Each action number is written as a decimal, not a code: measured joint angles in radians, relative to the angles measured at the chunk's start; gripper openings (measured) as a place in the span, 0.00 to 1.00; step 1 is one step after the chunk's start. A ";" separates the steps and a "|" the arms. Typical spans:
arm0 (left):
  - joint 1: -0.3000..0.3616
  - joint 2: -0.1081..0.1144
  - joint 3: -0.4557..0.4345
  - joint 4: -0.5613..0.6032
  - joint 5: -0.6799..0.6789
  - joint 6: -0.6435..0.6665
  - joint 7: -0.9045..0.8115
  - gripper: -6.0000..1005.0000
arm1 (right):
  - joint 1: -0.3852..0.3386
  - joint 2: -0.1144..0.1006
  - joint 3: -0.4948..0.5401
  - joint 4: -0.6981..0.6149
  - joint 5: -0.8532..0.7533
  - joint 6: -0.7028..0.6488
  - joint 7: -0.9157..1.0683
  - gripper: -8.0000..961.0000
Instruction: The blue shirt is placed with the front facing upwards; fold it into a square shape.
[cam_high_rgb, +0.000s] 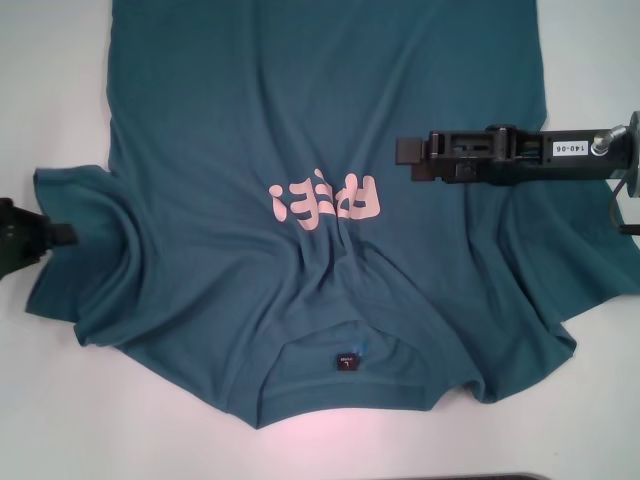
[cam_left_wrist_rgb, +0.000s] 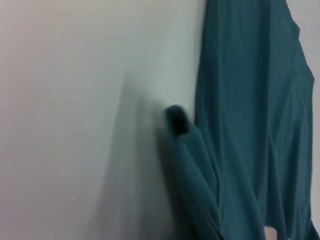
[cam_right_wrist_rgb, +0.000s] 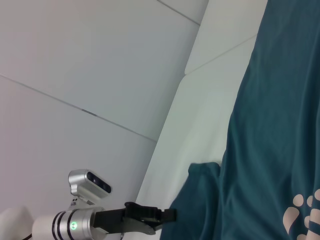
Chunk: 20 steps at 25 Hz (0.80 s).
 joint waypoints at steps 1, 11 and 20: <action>0.005 0.006 -0.002 -0.006 0.000 0.000 -0.001 0.05 | -0.001 0.000 0.000 0.000 0.000 0.000 0.000 0.89; 0.001 0.071 0.008 -0.041 0.035 -0.008 -0.002 0.02 | 0.009 -0.001 0.000 0.000 -0.005 -0.002 0.008 0.89; -0.069 0.090 0.016 -0.120 0.152 0.026 -0.052 0.02 | 0.010 -0.001 -0.001 0.000 -0.007 -0.002 0.012 0.89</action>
